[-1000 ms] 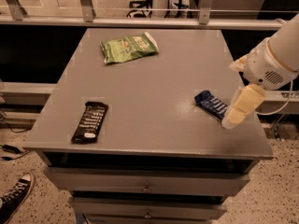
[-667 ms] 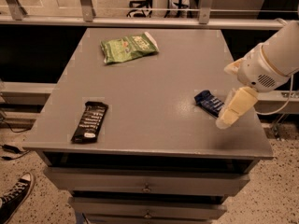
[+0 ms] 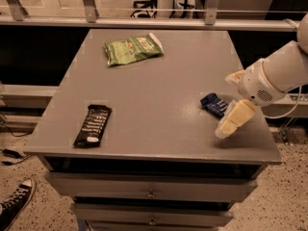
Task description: Move rxbar blueberry near green jalapeno chip bag
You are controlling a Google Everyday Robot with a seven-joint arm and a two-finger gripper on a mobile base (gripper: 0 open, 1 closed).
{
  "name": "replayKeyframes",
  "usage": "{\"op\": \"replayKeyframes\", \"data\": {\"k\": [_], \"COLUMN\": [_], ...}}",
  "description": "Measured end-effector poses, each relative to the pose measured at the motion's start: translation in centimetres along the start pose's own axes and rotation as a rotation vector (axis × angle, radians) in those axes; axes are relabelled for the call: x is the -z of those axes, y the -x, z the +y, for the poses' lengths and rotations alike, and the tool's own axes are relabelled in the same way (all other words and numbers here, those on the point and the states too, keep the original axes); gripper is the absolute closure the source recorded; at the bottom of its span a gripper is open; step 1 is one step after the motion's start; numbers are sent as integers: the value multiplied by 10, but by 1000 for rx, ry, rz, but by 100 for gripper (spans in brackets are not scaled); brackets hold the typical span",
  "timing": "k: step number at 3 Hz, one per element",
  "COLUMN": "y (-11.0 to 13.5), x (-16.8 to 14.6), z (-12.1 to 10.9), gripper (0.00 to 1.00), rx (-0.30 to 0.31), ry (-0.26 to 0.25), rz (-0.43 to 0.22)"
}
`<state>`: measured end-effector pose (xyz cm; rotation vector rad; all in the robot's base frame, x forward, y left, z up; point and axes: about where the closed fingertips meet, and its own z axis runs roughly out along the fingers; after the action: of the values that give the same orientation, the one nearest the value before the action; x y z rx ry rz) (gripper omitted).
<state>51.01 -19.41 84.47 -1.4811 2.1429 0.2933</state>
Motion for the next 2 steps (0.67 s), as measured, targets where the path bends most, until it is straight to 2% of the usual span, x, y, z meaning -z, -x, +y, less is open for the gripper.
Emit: {"op": "replayKeyframes", "data": {"k": [1, 2], "y": [-4, -5], "x": [-7, -11], "z": [-5, -6], "gripper": [0, 15], "rx": [-10, -33], "ry": [3, 23], "rz": [1, 1]}}
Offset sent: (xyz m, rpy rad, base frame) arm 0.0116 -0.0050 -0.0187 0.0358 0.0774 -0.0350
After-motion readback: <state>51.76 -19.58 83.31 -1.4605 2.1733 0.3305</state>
